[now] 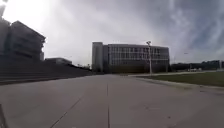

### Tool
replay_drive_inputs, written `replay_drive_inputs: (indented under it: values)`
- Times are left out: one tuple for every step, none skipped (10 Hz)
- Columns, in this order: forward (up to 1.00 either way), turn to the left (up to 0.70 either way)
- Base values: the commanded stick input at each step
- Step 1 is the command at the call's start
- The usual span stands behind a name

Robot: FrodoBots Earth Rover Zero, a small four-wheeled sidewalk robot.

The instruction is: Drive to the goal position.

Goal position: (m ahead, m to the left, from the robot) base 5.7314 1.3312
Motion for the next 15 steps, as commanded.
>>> replay_drive_inputs:
  values:
    - [0.7,0.0]
    - [0.7,0.0]
    - [0.7,0.0]
    - [0.7,0.0]
    - [0.7,0.0]
    - [0.7,0.0]
    - [0.7,0.0]
    - [0.7,0.0]
    - [0.7,0.0]
    - [0.7,0.0]
    - [0.7,0.0]
    - [0.7,0.0]
    - [0.7,0.0]
    - [0.7,0.0]
    - [0.7,0.0]
